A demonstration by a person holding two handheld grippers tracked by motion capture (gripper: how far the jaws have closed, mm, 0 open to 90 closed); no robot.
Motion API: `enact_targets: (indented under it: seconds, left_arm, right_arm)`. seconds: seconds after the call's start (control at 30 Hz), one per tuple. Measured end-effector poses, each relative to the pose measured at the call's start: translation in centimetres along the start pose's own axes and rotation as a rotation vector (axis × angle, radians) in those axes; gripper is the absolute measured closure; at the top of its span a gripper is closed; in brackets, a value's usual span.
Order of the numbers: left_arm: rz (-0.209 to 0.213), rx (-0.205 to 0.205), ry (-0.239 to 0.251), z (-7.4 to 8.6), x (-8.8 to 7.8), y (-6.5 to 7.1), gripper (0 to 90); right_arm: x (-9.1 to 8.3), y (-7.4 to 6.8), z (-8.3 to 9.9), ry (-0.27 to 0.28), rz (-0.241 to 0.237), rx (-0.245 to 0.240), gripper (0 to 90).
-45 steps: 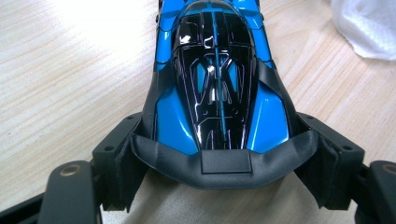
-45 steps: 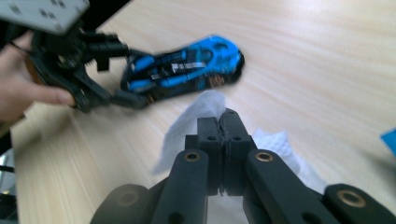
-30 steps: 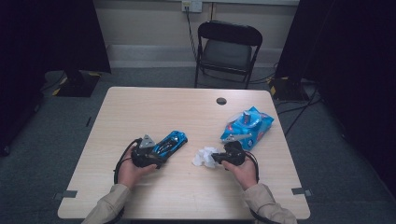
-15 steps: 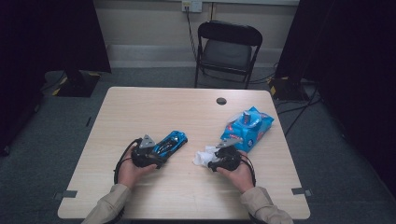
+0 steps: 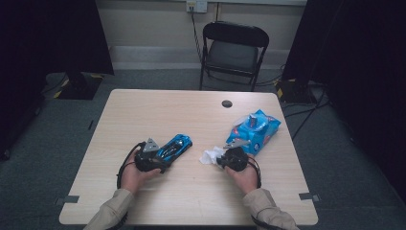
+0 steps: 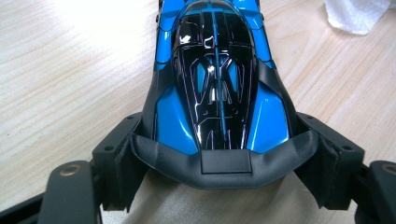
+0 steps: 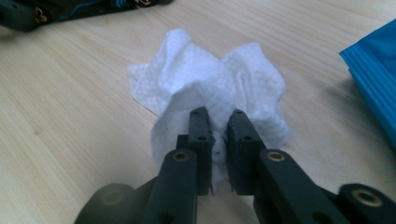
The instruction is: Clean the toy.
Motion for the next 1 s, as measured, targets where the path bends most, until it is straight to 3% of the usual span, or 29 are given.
enact_targets:
  seconds: [0.2, 0.37, 0.53, 0.67, 0.8, 0.93, 1.0]
  left_arm:
    - [0.000, 0.000, 0.000, 0.0, 0.0, 0.0, 24.1]
    - [0.004, -0.003, -0.001, 0.0, 0.0, 0.0, 24.1]
    - [0.005, -0.003, -0.002, 0.0, 0.0, 0.0, 24.1]
    - [0.005, -0.003, -0.001, 0.0, 0.0, 0.0, 24.1]
    - [0.002, 0.003, -0.002, 0.0, 0.0, 0.0, 24.1]
    - [-0.002, -0.006, 0.007, 0.0, 0.1, 0.0, 24.1]
    - [-0.004, 0.009, -0.002, 0.0, 0.0, -0.1, 24.1]
  right_arm:
    - [-0.4, -2.0, -1.8, 0.039, -0.090, -0.002, 84.1]
    - [-0.4, -5.1, -4.3, 0.073, -0.189, -0.020, 84.3]
    - [0.7, -8.2, -6.2, 0.075, -0.248, -0.060, 84.3]
    - [2.4, -10.7, -6.8, 0.040, -0.259, -0.116, 84.3]
    - [4.3, -12.4, -6.6, 0.000, -0.278, -0.140, 84.3]
    - [5.7, -13.5, -6.3, -0.046, -0.272, -0.169, 84.3]
    - [6.1, -13.6, -6.3, -0.051, -0.271, -0.162, 84.4]
Point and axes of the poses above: each handheld gripper's, and its own axes: x roughly forward along the jaws, z roughly out of its underside, y roughly to its right, the point moved 5 cm from there along x, roughly forward along the jaws, and after that the axes turned 9 degrees about x, right-handed, at the moved point
